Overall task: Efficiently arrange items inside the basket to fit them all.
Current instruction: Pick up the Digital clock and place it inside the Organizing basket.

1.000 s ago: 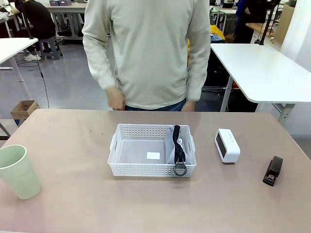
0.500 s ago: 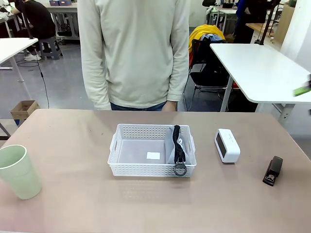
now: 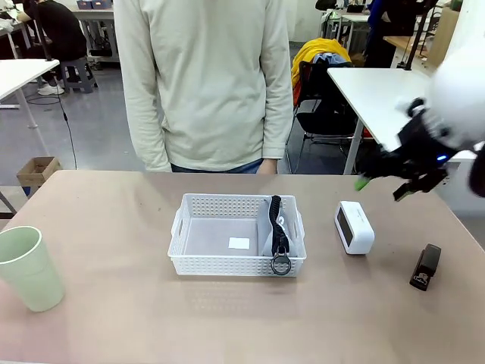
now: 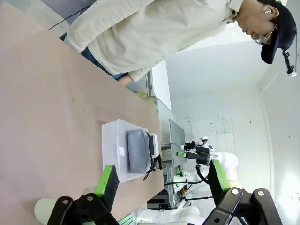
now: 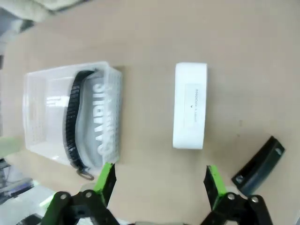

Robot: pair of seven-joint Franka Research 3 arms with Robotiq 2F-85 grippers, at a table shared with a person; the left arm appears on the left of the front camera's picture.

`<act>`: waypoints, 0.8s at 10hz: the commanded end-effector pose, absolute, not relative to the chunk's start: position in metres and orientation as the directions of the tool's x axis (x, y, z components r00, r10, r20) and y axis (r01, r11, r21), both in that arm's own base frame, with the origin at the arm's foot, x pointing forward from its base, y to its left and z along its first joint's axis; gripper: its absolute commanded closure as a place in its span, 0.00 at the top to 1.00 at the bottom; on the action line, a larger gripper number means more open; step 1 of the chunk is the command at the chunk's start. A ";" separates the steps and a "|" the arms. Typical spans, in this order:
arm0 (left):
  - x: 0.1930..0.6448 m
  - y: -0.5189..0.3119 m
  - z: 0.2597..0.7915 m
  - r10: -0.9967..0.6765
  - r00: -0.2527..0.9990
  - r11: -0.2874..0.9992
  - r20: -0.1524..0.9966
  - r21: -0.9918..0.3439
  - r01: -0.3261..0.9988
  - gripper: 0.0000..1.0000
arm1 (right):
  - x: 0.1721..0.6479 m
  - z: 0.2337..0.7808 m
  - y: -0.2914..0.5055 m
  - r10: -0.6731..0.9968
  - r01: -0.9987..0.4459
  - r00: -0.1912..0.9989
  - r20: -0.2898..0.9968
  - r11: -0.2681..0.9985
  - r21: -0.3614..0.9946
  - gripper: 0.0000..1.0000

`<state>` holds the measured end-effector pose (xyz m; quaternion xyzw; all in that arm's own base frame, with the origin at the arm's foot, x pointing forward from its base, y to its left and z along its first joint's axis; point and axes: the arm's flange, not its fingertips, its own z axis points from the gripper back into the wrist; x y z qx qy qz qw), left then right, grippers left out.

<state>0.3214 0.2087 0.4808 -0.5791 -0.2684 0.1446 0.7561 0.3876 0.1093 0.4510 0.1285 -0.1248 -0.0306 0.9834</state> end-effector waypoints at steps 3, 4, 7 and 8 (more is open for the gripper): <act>0.321 0.209 0.483 0.532 0.807 0.274 0.256 -0.954 0.121 1.00 | 0.449 0.391 0.139 -0.121 0.116 0.973 0.197 0.993 0.038 1.00; 0.321 0.209 0.483 0.532 0.807 0.274 0.256 -0.954 0.121 1.00 | 0.456 0.378 0.136 -0.118 0.117 0.975 0.187 0.993 0.017 1.00; 0.321 0.209 0.483 0.532 0.807 0.274 0.256 -0.954 0.121 1.00 | 0.473 0.340 0.129 -0.147 0.144 0.968 0.201 0.989 0.033 1.00; 0.321 0.209 0.483 0.532 0.807 0.274 0.256 -0.954 0.121 1.00 | 0.476 0.331 0.129 -0.156 0.152 0.968 0.196 0.988 0.034 1.00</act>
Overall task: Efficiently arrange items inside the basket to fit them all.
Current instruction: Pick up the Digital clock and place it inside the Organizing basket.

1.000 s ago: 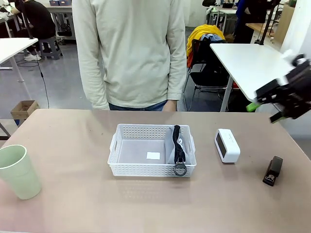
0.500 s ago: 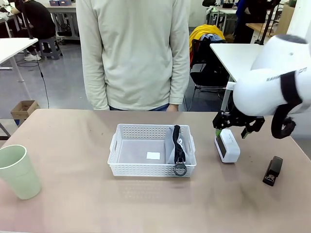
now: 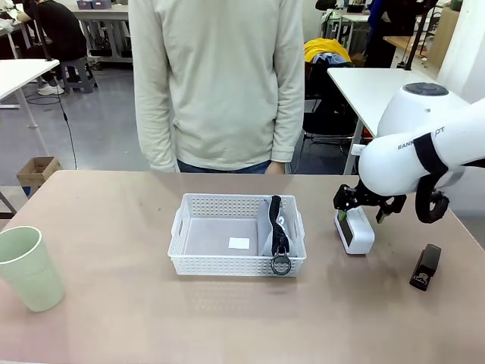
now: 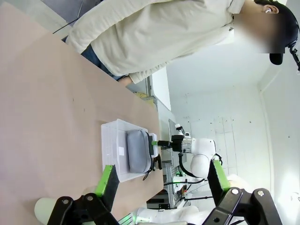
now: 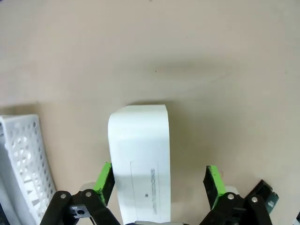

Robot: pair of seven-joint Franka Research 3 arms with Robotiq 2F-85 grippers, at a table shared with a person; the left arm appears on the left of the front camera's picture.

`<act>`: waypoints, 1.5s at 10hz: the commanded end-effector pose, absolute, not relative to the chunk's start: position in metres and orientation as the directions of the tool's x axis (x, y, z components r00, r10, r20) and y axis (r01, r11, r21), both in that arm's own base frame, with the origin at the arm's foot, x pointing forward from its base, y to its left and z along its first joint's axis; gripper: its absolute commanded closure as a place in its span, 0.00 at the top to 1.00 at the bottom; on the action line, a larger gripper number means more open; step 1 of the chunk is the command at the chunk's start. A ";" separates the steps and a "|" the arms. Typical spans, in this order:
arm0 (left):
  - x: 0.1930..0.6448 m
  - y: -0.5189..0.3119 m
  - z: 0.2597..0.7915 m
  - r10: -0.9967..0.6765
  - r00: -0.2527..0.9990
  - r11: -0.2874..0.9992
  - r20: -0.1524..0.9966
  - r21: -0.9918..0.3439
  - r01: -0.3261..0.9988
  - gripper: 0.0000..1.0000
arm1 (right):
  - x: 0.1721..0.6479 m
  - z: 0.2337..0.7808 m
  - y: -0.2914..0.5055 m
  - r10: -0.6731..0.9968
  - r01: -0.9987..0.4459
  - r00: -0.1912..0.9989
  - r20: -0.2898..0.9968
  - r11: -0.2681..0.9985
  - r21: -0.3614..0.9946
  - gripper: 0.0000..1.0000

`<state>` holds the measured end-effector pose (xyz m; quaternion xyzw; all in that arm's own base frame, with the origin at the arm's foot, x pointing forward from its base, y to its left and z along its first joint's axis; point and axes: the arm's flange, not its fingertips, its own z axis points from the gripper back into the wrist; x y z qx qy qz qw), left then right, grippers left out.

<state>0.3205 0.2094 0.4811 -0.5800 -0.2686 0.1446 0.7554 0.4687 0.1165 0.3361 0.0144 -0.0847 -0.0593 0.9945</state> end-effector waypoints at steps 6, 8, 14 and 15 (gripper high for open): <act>0.321 0.209 0.483 0.532 0.807 0.274 0.256 -0.954 0.121 1.00 | 0.474 0.317 0.136 -0.159 0.159 0.972 0.171 0.987 0.012 1.00; 0.321 0.209 0.483 0.532 0.807 0.274 0.256 -0.954 0.121 1.00 | 0.476 0.319 0.135 -0.164 0.162 0.973 0.165 0.986 0.023 1.00; 0.321 0.209 0.483 0.532 0.807 0.274 0.256 -0.954 0.121 1.00 | 0.477 0.314 0.139 -0.157 0.161 0.978 0.139 0.987 -0.019 0.36; 0.321 0.209 0.483 0.532 0.807 0.274 0.256 -0.954 0.121 1.00 | 0.477 0.314 0.139 -0.158 0.162 0.978 0.137 0.987 -0.017 0.00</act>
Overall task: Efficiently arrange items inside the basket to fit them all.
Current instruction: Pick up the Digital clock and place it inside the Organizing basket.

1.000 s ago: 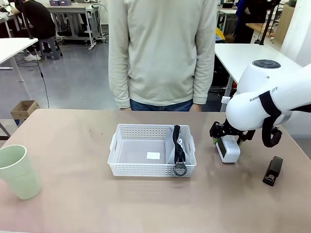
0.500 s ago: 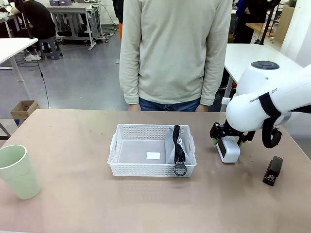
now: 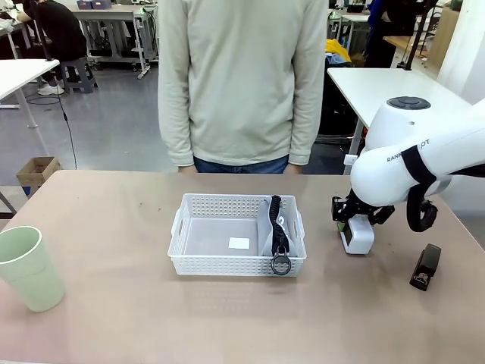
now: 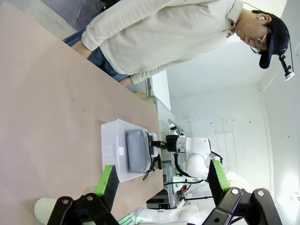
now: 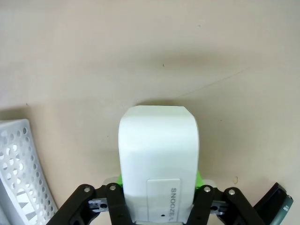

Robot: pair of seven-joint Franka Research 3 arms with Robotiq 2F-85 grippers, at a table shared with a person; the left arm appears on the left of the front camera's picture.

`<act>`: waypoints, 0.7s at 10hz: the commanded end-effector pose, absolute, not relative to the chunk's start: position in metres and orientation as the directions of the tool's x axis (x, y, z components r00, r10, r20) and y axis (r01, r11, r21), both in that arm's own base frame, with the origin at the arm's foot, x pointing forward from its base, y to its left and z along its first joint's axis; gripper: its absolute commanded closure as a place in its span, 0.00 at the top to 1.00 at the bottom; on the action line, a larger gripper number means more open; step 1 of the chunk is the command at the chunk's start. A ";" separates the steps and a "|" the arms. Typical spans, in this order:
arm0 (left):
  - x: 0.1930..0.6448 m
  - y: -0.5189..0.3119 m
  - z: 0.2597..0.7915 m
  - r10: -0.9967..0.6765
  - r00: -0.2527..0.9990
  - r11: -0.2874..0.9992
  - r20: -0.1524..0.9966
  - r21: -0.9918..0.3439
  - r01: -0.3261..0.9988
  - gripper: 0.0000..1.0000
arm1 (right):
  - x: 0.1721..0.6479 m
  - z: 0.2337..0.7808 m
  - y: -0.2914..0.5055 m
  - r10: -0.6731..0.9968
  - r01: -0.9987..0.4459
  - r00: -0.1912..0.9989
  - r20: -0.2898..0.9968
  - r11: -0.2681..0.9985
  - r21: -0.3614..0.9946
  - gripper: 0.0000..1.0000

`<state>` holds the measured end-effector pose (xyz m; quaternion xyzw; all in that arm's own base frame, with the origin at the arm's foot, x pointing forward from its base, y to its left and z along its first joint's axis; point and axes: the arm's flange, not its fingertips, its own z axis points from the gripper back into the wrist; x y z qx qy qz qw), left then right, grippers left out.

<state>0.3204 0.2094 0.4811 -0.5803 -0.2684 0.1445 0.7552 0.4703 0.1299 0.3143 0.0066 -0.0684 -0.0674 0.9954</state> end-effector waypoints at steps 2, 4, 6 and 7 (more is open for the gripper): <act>0.321 0.209 0.483 0.532 0.807 0.274 0.256 -0.954 0.121 1.00 | 0.476 0.314 0.137 -0.161 0.165 0.978 0.131 0.986 -0.022 0.00; 0.321 0.209 0.483 0.532 0.807 0.274 0.256 -0.954 0.121 1.00 | 0.476 0.314 0.137 -0.159 0.164 0.979 0.131 0.986 -0.026 0.00; 0.321 0.209 0.483 0.532 0.807 0.274 0.256 -0.954 0.121 1.00 | 0.475 0.321 0.137 -0.150 0.154 0.980 0.128 0.988 -0.028 0.00; 0.321 0.209 0.483 0.532 0.807 0.274 0.256 -0.954 0.121 1.00 | 0.471 0.342 0.137 -0.132 0.134 0.982 0.133 0.991 -0.010 0.00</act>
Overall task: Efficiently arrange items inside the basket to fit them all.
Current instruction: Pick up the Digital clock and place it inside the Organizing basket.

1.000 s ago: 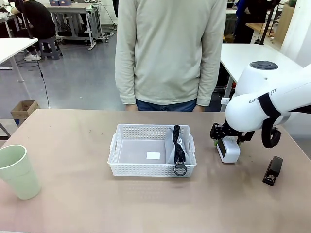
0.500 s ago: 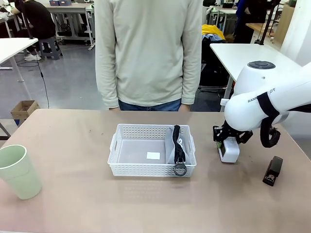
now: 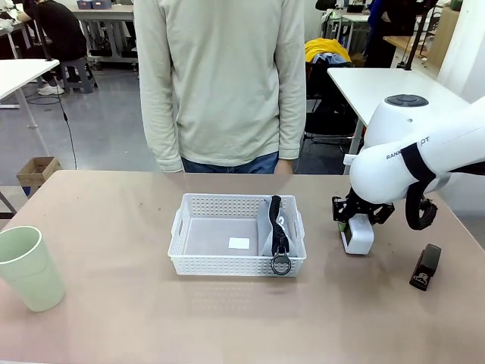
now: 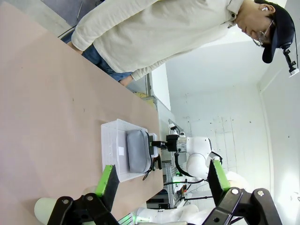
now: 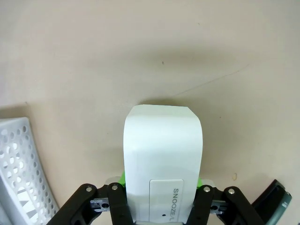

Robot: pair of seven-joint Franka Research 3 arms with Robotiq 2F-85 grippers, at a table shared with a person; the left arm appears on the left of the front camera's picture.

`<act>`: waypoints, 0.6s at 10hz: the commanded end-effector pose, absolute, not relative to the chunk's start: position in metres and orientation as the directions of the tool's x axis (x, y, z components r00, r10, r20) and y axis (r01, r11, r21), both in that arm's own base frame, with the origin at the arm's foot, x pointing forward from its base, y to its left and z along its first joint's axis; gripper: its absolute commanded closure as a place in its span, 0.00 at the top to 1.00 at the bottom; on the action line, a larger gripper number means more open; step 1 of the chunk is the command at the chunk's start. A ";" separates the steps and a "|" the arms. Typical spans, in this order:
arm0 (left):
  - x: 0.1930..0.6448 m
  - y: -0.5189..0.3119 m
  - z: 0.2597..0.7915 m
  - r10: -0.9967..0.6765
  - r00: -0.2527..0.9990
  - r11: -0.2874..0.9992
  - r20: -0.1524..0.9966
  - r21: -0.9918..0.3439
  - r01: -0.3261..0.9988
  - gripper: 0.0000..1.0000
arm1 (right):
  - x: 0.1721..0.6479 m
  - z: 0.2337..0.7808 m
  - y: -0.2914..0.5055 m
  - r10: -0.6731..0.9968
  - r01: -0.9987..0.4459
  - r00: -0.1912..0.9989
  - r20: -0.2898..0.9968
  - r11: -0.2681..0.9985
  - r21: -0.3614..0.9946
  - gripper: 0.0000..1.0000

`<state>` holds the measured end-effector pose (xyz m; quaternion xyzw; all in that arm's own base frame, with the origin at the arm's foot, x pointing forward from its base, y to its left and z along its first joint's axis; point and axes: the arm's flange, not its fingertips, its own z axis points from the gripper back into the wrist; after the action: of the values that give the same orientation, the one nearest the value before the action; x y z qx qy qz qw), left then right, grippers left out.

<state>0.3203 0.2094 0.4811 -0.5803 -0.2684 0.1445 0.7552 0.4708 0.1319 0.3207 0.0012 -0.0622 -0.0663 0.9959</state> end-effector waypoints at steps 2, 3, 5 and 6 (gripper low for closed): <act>0.321 0.209 0.483 0.532 0.807 0.274 0.256 -0.954 0.121 1.00 | 0.456 0.403 0.136 -0.082 0.077 0.988 0.128 0.996 0.041 0.00; 0.321 0.209 0.483 0.532 0.807 0.274 0.256 -0.954 0.121 1.00 | 0.443 0.436 0.141 -0.041 0.035 0.987 0.153 0.998 0.044 0.00; 0.321 0.209 0.483 0.532 0.807 0.274 0.256 -0.954 0.121 1.00 | 0.415 0.491 0.178 0.097 -0.113 0.967 0.234 0.992 0.053 0.00; 0.321 0.209 0.483 0.532 0.807 0.274 0.256 -0.954 0.121 1.00 | 0.404 0.507 0.207 0.161 -0.178 0.943 0.291 0.983 0.034 0.00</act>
<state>0.3203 0.2095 0.4814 -0.5804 -0.2686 0.1442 0.7551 0.4064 0.1893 0.5036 0.0195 -0.1306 0.0499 0.9900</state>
